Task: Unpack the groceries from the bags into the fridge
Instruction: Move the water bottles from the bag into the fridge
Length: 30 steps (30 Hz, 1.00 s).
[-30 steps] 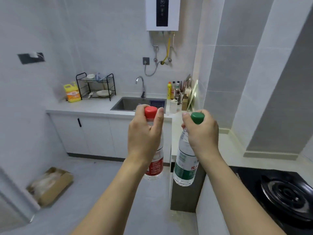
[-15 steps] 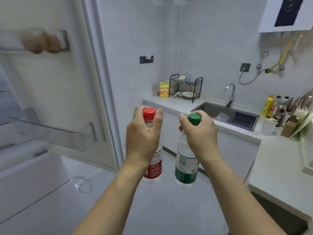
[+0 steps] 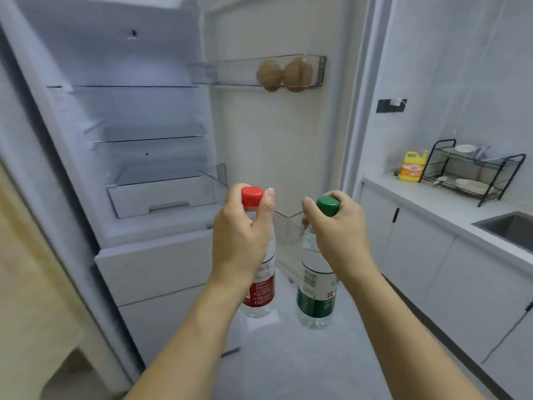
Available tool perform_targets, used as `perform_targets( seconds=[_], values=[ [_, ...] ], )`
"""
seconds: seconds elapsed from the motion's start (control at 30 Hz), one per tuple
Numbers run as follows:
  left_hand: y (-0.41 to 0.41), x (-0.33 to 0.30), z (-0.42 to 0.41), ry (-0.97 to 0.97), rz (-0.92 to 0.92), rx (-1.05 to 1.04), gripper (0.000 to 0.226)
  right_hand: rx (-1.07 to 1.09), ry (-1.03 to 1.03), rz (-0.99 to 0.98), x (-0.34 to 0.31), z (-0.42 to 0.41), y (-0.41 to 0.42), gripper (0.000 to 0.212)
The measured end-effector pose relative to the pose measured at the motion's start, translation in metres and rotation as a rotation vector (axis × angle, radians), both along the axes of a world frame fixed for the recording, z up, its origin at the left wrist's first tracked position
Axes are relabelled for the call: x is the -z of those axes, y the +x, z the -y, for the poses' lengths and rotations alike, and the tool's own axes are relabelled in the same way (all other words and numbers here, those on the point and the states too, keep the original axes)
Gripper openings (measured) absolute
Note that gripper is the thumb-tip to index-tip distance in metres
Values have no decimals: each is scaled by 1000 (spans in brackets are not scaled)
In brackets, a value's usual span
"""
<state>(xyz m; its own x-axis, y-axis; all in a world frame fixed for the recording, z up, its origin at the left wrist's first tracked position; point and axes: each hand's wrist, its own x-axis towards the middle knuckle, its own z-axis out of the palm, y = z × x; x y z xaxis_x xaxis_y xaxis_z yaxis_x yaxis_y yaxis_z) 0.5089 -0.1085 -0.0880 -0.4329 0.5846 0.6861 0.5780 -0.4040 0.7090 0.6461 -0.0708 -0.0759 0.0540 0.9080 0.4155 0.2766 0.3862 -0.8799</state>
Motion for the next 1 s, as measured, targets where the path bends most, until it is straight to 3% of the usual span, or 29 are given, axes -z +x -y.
perform_targets(
  seconds=[0.5, 1.0],
  values=[
    [-190, 5, 18, -12, -7, -288, 27, -331, -26, -14, 4, -22, -214, 24],
    [-268, 18, -42, -53, 53, -461, 29, -510, -64, 23, 12, -100, -300, 18]
  ],
)
